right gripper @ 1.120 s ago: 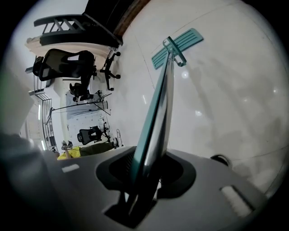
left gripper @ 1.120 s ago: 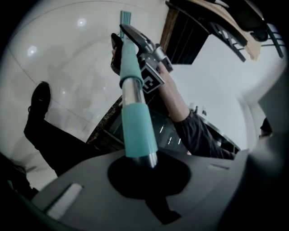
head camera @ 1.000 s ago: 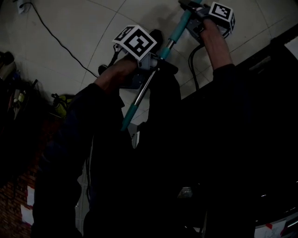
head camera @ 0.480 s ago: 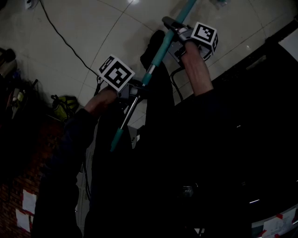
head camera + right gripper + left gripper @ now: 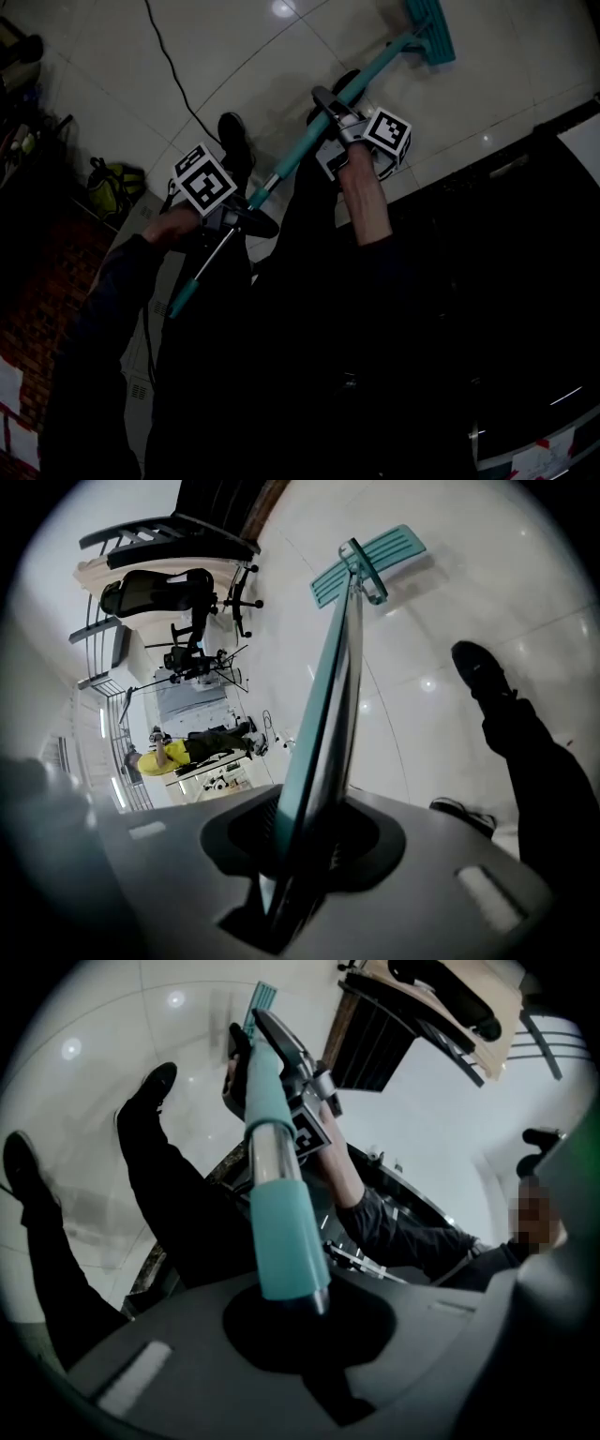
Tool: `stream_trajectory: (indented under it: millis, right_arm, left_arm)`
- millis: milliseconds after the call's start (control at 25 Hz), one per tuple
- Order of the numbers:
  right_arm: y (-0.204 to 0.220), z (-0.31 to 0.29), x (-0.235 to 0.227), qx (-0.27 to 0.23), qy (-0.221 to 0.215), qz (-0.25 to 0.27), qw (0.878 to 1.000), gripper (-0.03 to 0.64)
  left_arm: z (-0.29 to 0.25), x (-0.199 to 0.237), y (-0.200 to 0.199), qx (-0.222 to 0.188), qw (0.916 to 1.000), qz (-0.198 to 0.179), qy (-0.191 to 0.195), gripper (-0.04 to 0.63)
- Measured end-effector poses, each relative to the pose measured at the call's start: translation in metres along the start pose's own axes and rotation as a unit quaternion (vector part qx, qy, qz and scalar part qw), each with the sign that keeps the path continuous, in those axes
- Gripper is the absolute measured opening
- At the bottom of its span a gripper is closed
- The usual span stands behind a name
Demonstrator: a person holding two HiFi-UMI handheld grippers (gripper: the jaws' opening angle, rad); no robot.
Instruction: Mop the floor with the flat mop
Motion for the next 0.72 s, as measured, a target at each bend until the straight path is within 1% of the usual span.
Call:
stream_trajectory:
  millis: [80, 160, 280, 400, 600, 720]
  right_arm:
    - [0.015, -0.011, -0.007, 0.001, -0.004, -0.017, 1.0, 0.118]
    - [0.026, -0.021, -0.009, 0.004, -0.001, -0.021, 1.0, 0.117]
    - [0.033, -0.028, -0.009, 0.006, 0.01, -0.023, 1.0, 0.115]
    - [0.033, -0.025, -0.008, 0.006, 0.014, -0.02, 1.0, 0.115]
    - [0.028, -0.013, -0.009, 0.002, 0.026, -0.014, 1.0, 0.115]
    - [0.025, -0.008, -0.006, 0.001, 0.037, -0.009, 0.999, 0.117]
  left_arm:
    - [0.003, 0.007, 0.015, 0.007, 0.9999, 0.006, -0.004, 0.002]
    - [0.005, 0.011, 0.027, 0.005, 0.9999, 0.008, -0.005, 0.002]
    - [0.005, 0.015, 0.036, -0.009, 0.9999, 0.006, 0.012, 0.002]
    - [0.002, 0.015, 0.036, -0.013, 0.9997, 0.0, 0.021, 0.002]
    - [-0.003, 0.015, 0.027, -0.003, 0.9999, -0.006, 0.014, 0.002]
    - [-0.002, 0.013, 0.024, 0.001, 0.9998, -0.007, 0.019, 0.002]
Point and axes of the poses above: the fingertips, and each gripper's own axes: z backward along the fingers, x to its left, y out of its underside, the point moved 10 cm from there along z, backward along the fingers, and after that the axes turned 15 degrees about x, right-handed, at the moved point
